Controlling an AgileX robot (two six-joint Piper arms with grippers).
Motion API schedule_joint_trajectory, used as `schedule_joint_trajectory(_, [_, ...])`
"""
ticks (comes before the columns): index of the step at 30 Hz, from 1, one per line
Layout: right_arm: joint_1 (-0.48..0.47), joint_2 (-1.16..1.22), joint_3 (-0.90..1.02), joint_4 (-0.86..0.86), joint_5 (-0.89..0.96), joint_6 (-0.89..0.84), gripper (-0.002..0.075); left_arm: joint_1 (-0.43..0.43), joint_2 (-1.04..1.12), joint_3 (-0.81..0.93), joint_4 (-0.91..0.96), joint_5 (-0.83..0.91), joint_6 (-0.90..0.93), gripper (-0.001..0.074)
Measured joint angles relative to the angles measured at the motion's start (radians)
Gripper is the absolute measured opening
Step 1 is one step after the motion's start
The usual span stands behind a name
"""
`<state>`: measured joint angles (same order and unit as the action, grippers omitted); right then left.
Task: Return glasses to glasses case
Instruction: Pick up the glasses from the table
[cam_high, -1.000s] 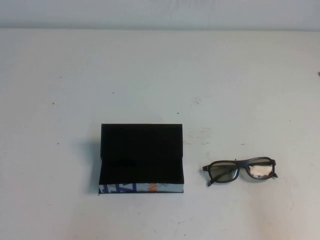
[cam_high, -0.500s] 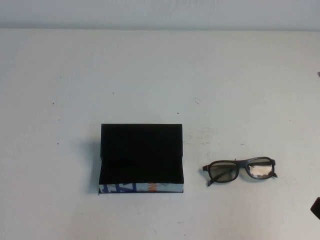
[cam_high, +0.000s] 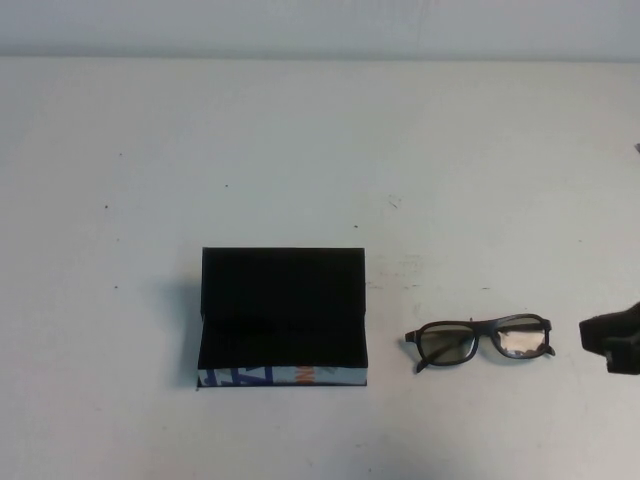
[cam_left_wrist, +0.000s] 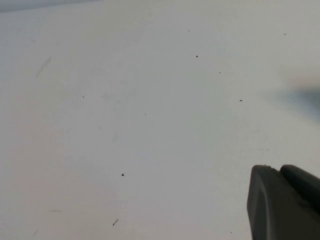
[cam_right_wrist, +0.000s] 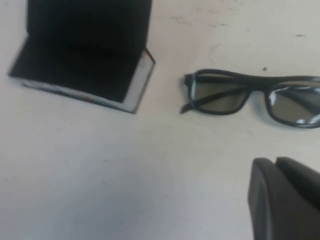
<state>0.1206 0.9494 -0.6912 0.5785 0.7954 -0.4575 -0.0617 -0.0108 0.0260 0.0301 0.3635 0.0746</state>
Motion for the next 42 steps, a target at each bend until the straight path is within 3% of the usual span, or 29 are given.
schedule_joint_trajectory(7, [0.208, 0.211, -0.181, -0.370, 0.016, -0.012, -0.0011, 0.000, 0.000, 0.000, 0.000, 0.000, 0.000, -0.0001])
schedule_joint_trajectory(14, [0.353, 0.406, -0.312, -0.433, 0.069, -0.318, -0.0011, 0.000, 0.000, 0.000, 0.000, 0.000, 0.000, -0.0001])
schedule_joint_trajectory(20, [0.360, 0.554, -0.413, -0.468, 0.153, -0.626, 0.0036, 0.000, 0.000, 0.000, 0.000, 0.000, 0.000, -0.0001])
schedule_joint_trajectory(30, [0.323, 0.710, -0.465, -0.522, 0.151, -0.744, 0.0381, 0.000, 0.000, 0.000, 0.000, 0.000, 0.000, -0.0001])
schedule_joint_trajectory(42, [0.309, 0.769, -0.467, -0.524, 0.088, -0.885, 0.0417, 0.000, 0.000, 0.000, 0.000, 0.000, 0.000, -0.0001])
